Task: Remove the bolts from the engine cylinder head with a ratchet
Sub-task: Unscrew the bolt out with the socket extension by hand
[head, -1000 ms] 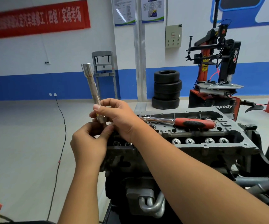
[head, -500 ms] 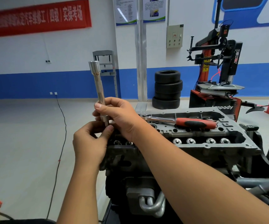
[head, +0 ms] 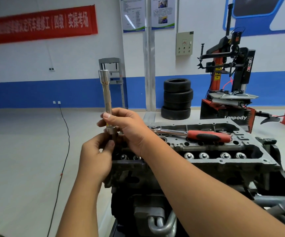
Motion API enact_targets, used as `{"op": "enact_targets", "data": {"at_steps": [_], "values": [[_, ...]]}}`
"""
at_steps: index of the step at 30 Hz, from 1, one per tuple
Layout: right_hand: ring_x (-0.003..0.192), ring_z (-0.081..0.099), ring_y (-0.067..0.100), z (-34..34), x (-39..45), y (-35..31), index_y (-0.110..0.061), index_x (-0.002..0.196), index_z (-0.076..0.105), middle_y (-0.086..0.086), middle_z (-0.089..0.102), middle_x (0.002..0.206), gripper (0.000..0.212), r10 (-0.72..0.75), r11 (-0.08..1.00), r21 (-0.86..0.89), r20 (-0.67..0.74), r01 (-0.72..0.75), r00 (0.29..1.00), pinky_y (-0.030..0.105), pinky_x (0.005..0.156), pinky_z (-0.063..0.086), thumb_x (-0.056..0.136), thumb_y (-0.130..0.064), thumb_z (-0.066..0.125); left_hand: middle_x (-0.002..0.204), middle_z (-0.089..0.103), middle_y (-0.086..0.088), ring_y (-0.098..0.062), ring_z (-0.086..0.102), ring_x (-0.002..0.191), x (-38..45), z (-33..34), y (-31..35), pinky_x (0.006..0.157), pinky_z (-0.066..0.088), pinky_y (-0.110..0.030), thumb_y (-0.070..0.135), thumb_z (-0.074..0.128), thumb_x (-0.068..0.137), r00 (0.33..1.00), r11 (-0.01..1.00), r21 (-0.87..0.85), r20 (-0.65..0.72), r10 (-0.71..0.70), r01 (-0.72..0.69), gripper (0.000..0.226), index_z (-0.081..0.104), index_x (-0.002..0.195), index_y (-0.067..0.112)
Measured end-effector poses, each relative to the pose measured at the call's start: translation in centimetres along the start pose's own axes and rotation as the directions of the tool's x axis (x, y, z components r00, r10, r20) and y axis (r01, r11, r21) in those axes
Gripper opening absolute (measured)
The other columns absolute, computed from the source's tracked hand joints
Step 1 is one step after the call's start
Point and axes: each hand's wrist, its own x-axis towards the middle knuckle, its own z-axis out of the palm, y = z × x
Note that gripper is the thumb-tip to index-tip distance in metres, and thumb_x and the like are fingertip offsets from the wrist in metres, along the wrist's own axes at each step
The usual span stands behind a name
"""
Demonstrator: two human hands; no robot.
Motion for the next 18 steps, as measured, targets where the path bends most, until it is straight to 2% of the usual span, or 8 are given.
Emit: {"op": "enact_targets", "data": {"at_steps": [2,4,7,9,11,14,16,18], "values": [[0.087,0.068,0.013,0.00,-0.01,-0.01,-0.018,0.101,0.073,0.000,0.077,0.096,0.011,0.007,1.000,-0.009,0.008,-0.006,1.000,0.038,0.085,0.052,0.099,-0.028,0.068,0.095,0.077,0.014,-0.015,0.074,0.094,0.00,0.17,0.07,0.091,0.060,-0.044,0.011,0.071,0.098,0.997,0.999,0.031,-0.076,0.031,-0.029,0.028,0.071,0.093,0.038],[0.081,0.070,0.010,0.04,-0.04,0.00,-0.017,0.099,0.072,0.002,0.077,0.095,0.009,0.005,1.000,-0.015,0.007,-0.005,1.000,0.035,0.081,0.053,0.098,-0.026,0.070,0.090,0.077,0.013,-0.017,0.073,0.090,-0.03,0.28,-0.03,0.088,0.061,-0.046,0.018,0.081,0.090,0.988,0.996,0.069,-0.140,0.057,-0.048,0.022,0.070,0.088,0.037],[0.081,0.071,0.008,0.16,-0.06,-0.07,-0.020,0.095,0.073,0.001,0.077,0.093,0.007,0.001,0.999,-0.038,-0.015,-0.002,1.000,0.037,0.082,0.052,0.097,-0.026,0.071,0.088,0.077,0.021,-0.006,0.073,0.087,-0.09,0.11,0.10,0.078,0.058,-0.031,0.022,0.074,0.096,0.996,0.999,0.029,-0.078,0.035,-0.033,0.025,0.071,0.087,0.045],[0.089,0.069,0.015,0.18,-0.03,-0.05,-0.021,0.093,0.073,0.001,0.077,0.095,0.008,0.007,0.999,-0.035,-0.022,-0.008,1.000,0.043,0.087,0.053,0.097,-0.027,0.071,0.087,0.075,0.029,0.001,0.071,0.088,-0.11,0.10,0.24,0.077,0.054,-0.023,0.016,0.066,0.101,0.999,1.000,0.009,-0.034,0.000,0.000,0.034,0.070,0.089,0.048],[0.093,0.067,0.021,0.19,-0.07,-0.03,-0.020,0.095,0.074,0.003,0.077,0.095,0.009,0.013,1.000,-0.029,-0.015,-0.013,1.000,0.048,0.092,0.053,0.097,-0.028,0.071,0.086,0.075,0.024,-0.001,0.070,0.089,-0.17,0.27,0.20,0.083,0.058,-0.031,0.014,0.072,0.097,0.997,0.999,0.040,-0.075,0.029,-0.026,0.030,0.070,0.092,0.043],[0.091,0.069,0.018,0.13,-0.11,-0.09,-0.018,0.099,0.073,0.003,0.076,0.094,0.010,0.013,0.999,-0.036,-0.014,-0.014,1.000,0.042,0.086,0.055,0.097,-0.027,0.071,0.086,0.076,0.013,-0.014,0.073,0.087,-0.14,0.30,-0.01,0.085,0.060,-0.041,0.023,0.085,0.085,0.982,0.994,0.089,-0.176,0.074,-0.058,0.018,0.071,0.087,0.033],[0.084,0.070,0.010,0.13,-0.17,-0.21,-0.020,0.094,0.072,0.002,0.076,0.092,0.006,0.007,0.999,-0.038,-0.013,-0.008,1.000,0.037,0.082,0.052,0.097,-0.025,0.071,0.084,0.076,0.017,-0.007,0.072,0.082,-0.09,0.03,0.03,0.078,0.058,-0.035,0.025,0.078,0.093,0.993,0.995,0.082,-0.102,0.067,-0.059,0.018,0.070,0.087,0.040],[0.084,0.069,0.010,0.14,-0.15,-0.25,-0.022,0.089,0.071,0.002,0.077,0.092,0.008,0.006,0.999,-0.033,-0.021,-0.007,1.000,0.035,0.079,0.050,0.097,-0.025,0.071,0.089,0.076,0.024,0.002,0.072,0.085,-0.06,-0.06,0.30,0.074,0.054,-0.026,0.020,0.063,0.103,1.000,0.999,0.040,-0.003,0.009,-0.009,0.029,0.071,0.090,0.044]]}}
